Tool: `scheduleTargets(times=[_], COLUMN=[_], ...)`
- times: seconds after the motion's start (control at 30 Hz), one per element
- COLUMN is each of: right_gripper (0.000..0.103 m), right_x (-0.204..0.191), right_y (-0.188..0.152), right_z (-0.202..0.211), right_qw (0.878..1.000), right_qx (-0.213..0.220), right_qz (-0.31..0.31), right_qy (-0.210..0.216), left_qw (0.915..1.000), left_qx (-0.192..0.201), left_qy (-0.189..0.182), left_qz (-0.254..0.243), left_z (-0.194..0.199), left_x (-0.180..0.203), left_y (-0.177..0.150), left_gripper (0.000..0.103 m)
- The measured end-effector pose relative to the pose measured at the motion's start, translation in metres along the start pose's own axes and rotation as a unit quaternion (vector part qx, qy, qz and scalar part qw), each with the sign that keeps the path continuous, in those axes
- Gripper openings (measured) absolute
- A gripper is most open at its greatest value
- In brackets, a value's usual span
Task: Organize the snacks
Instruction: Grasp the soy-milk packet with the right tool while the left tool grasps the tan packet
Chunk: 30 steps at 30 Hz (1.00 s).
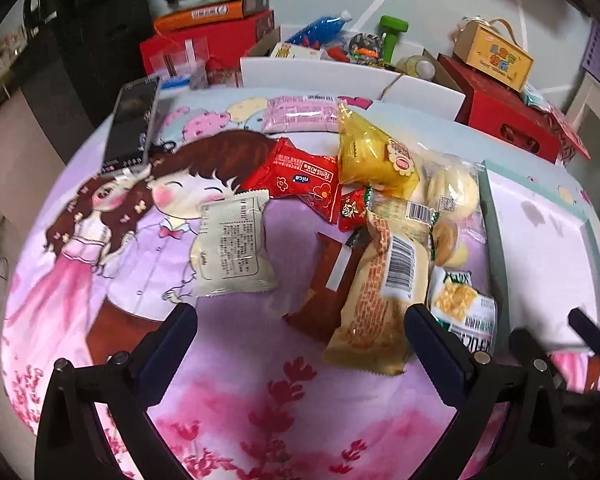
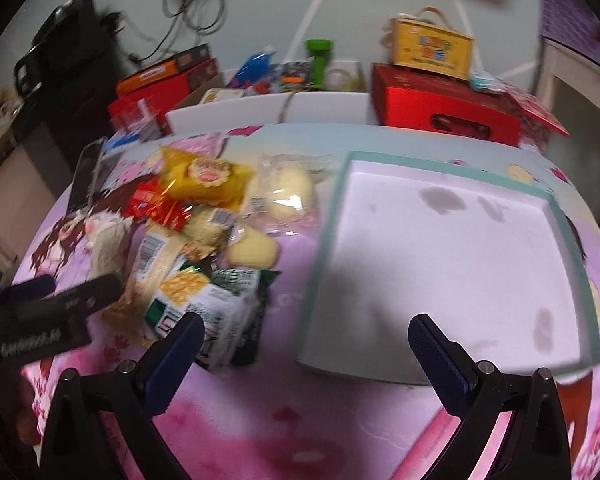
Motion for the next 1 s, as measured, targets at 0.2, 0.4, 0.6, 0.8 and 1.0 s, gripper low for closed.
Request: scheduleTargets(times=[0.2,0.4,0.6,0.8,1.0], right_gripper=[0.103,0.103,0.103,0.101,0.090], right_x=[-0.027,-0.042,-0.050,-0.057,-0.058], right_y=[0.001,0.003,0.006,0.000,-0.003], right_z=[-0.014,-0.027,-0.035,-0.037,-0.043], right_qw=[0.998,0.995,0.994,0.992,0.991], right_qx=[-0.018,-0.032,-0.040,-0.054,-0.067], right_qz=[0.060,0.087,0.090,0.099,0.091], right_qy=[0.008,0.025,0.046,0.064,0.077], left_qw=[0.9994,0.9983,0.9961,0.9947,0.9937], left_qx=[-0.030,-0.045,-0.066,-0.072,-0.074], left_qy=[-0.017,-0.036,-0.058,-0.074,-0.084], left_qz=[0.004,0.000,-0.005,-0.005,-0.013], left_z=[-0.012,-0.021,-0.033,-0.036,-0.035], left_x=[0.004,0.014,0.025,0.030,0.036], left_y=[0.004,0.013,0.017,0.016,0.015], left_gripper=[0.103,0.100,0.091,0.079,0.065])
Point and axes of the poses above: each gripper's, at about its wrist camera, not at the fingertips, and z roughly against the way its jaws point, x to its right, y to its top, the point moved 6 cm from there along -z, roughly the way its jaws point, and after that the axes turned 7 degrees about -x, right-handed, at the moved point
